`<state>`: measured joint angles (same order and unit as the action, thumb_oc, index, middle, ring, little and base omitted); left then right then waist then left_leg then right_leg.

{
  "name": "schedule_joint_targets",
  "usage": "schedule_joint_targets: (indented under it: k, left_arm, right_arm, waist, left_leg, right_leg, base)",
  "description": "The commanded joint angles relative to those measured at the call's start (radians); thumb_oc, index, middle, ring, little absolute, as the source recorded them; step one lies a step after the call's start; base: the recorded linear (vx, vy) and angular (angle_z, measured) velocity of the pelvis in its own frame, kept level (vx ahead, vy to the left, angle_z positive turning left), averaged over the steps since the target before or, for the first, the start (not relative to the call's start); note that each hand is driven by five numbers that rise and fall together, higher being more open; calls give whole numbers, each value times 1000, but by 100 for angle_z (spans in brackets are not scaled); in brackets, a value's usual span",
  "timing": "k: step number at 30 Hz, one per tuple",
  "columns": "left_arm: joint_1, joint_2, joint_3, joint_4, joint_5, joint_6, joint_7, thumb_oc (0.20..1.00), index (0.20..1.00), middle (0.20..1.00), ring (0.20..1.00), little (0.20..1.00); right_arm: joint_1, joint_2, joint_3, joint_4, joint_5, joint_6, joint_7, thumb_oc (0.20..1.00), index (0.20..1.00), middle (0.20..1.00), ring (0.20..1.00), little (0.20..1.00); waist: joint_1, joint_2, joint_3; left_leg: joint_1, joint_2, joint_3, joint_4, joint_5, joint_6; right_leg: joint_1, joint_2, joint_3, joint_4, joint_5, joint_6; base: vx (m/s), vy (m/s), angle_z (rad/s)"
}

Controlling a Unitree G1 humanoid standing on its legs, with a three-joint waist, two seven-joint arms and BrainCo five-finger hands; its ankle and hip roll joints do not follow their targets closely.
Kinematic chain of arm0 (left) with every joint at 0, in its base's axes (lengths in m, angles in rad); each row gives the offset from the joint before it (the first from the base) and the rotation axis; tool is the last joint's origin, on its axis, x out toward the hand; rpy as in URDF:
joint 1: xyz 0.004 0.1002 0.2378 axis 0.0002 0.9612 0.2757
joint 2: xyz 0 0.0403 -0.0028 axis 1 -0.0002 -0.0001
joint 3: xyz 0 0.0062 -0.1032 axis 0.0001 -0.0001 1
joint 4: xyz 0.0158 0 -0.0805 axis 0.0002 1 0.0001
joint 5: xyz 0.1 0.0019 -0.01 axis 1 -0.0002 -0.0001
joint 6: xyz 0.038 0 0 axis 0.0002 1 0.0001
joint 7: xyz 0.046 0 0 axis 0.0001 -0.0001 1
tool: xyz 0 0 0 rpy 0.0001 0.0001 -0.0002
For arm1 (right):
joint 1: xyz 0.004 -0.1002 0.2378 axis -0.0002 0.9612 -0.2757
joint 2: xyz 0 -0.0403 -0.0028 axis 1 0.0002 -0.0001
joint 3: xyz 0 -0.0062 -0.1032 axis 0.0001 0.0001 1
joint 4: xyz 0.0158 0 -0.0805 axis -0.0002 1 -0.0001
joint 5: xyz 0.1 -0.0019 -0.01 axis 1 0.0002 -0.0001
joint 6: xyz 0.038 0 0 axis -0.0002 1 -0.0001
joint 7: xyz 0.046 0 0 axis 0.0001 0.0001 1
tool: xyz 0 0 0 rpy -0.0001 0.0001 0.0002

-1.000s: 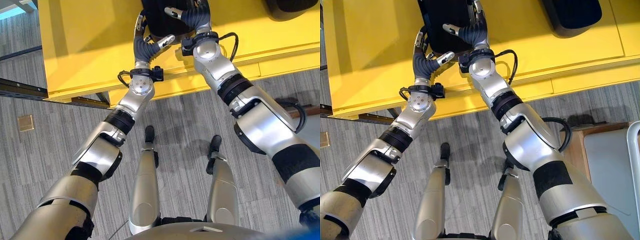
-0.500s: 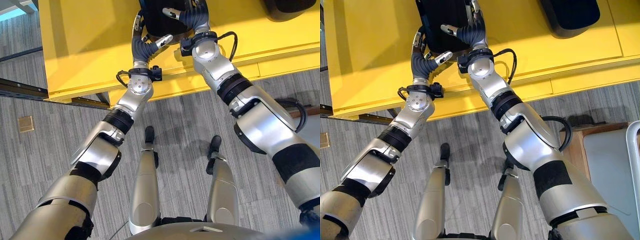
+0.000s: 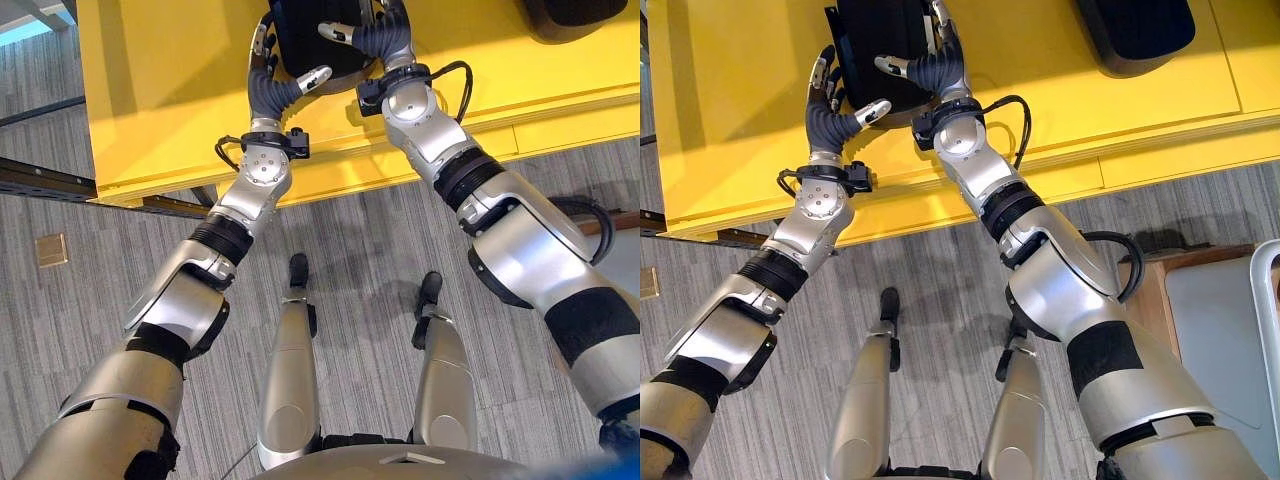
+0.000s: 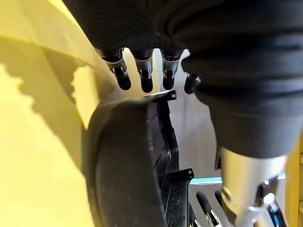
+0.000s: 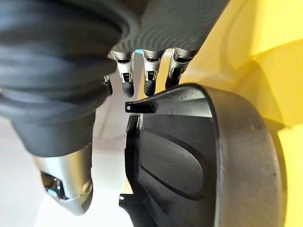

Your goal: Move parts from the plastic box to the shelf.

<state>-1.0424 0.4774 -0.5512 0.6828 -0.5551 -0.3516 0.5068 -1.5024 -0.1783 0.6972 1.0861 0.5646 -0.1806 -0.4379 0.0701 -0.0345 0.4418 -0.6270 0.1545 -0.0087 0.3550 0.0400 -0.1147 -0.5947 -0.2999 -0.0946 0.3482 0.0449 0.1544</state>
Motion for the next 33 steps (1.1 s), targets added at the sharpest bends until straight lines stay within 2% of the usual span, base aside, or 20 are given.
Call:
schedule_joint_targets:
  k: [1, 2, 3, 15, 16, 17, 21, 22, 23, 24, 28, 30, 33]
  left_arm:
    - [-76, 31, 15, -21, 47, -46, -5, 1000, 1000, 1000, 1000, 1000]
    - [-76, 31, 15, -22, 47, -46, -5, 1000, 1000, 1000, 1000, 1000]
    - [-59, 65, 30, -25, 47, -47, -7, 1000, 1000, 1000, 1000, 1000]
    - [-59, 65, 30, -25, 47, -47, -7, 1000, 1000, 1000, 1000, 1000]
    - [-34, 147, 57, -46, 62, -50, -5, 1000, 1000, 1000, 1000, 1000]
    - [37, 285, 114, -98, 74, -62, -21, 1000, 1000, 1000, 1000, 1000]
    - [82, 332, 146, -127, 74, -68, -31, 1000, 1000, 1000, 1000, 1000]
    - [93, 340, 155, -138, 74, -70, -33, 1000, 1000, 1000, 1000, 1000]
    - [124, 355, 177, -162, 76, -76, -38, 1000, 1000, 1000, 1000, 1000]
    - [167, 374, 211, -190, 77, -81, -44, 1000, 1000, 1000, 1000, 1000]
    - [284, 403, 296, -257, 81, -94, -60, 1000, 1000, 1000, 1000, 1000]
    - [392, 416, 377, -319, 83, -103, -68, 1000, 1000, 1000, 1000, 1000]
    - [461, 412, 424, -356, 93, -105, -76, 1000, 1000, 1000, 1000, 1000]
  right_arm:
    - [-137, -15, 15, -32, -36, -43, -1, 1000, 1000, 1000, 1000, 1000]
    - [-137, -15, 15, -32, -36, -43, -1, 1000, 1000, 1000, 1000, 1000]
    - [-138, -35, 12, -35, -44, -44, -4, 1000, 1000, 1000, 1000, 1000]
    - [-138, -35, 12, -35, -44, -44, -4, 1000, 1000, 1000, 1000, 1000]
    - [-144, -97, 21, -64, -63, -46, -6, 1000, 1000, 1000, 1000, 1000]
    - [-152, -181, 42, -153, -114, -52, -4, 1000, 1000, 1000, 1000, 1000]
    - [-148, -204, 41, -171, -130, -50, -1, 1000, 1000, 1000, 1000, 1000]
    - [-146, -212, 41, -176, -133, -49, 0, 1000, 1000, 1000, 1000, 1000]
    - [-141, -230, 40, -192, -137, -49, 3, 1000, 1000, 1000, 1000, 1000]
    - [-132, -252, 32, -224, -144, -52, 2, 1000, 1000, 1000, 1000, 1000]
    - [-94, -308, 6, -313, -165, -61, 4, 1000, 1000, 1000, 1000, 1000]
    - [-45, -344, -26, -390, -181, -67, 6, 1000, 1000, 1000, 1000, 1000]
    - [4, -373, -64, -452, -191, -74, 12, 1000, 1000, 1000, 1000, 1000]
  waist:
    - [6, 4, -13]
    - [6, 4, -13]
    - [5, 6, -13]
    - [5, 6, -13]
    - [3, 8, -14]
    - [4, 13, -17]
    - [1, 17, -17]
    - [1, 20, -15]
    - [-1, 20, -20]
    - [-1, 23, -16]
    - [-2, 22, -13]
    - [-2, 25, -8]
    - [-2, 29, -2]
  left_leg:
    - [45, -38, 55, -40, -23, 75]
    - [46, -38, 55, -40, -23, 75]
    - [46, -36, 56, -38, -24, 74]
    - [46, -36, 56, -38, -24, 74]
    - [47, -35, 58, -38, -26, 72]
    - [53, -33, 63, -39, -28, 69]
    - [57, -32, 66, -36, -29, 68]
    - [47, -30, 73, -40, -4, 76]
    - [62, -31, 68, -39, -28, 67]
    - [56, -29, 76, -43, -4, 75]
    - [66, -29, 77, -46, -4, 75]
    - [76, -27, 80, -50, -3, 74]
    - [84, -25, 82, -51, -3, 74]
  right_leg:
    - [89, 27, 43, 44, -41, -35]
    - [89, 27, 43, 44, -41, -35]
    - [89, 27, 44, 46, -42, -35]
    - [89, 27, 44, 46, -42, -35]
    - [89, 26, 44, 44, -42, -33]
    - [92, 28, 48, 45, -47, -31]
    - [94, 25, 48, 49, -48, -31]
    - [83, 25, 45, 45, -26, -37]
    - [94, 26, 50, 51, -49, -32]
    - [87, 26, 47, 47, -30, -38]
    - [93, 27, 51, 47, -34, -39]
    - [98, 27, 52, 48, -36, -40]
    - [102, 27, 52, 52, -39, -41]
  base:
    - [0, 0, 0]
    - [0, 0, 0]
    - [0, 0, 0]
    - [0, 0, 0]
    - [71, -16, -1]
    - [77, -17, 0]
    - [-1, -4, -15]
    - [15, -9, 3]
    - [-64, 3, 0]
    - [0, 0, 0]
    - [-22, -7, -2]
    - [0, 0, 0]
    - [-24, -15, -4]
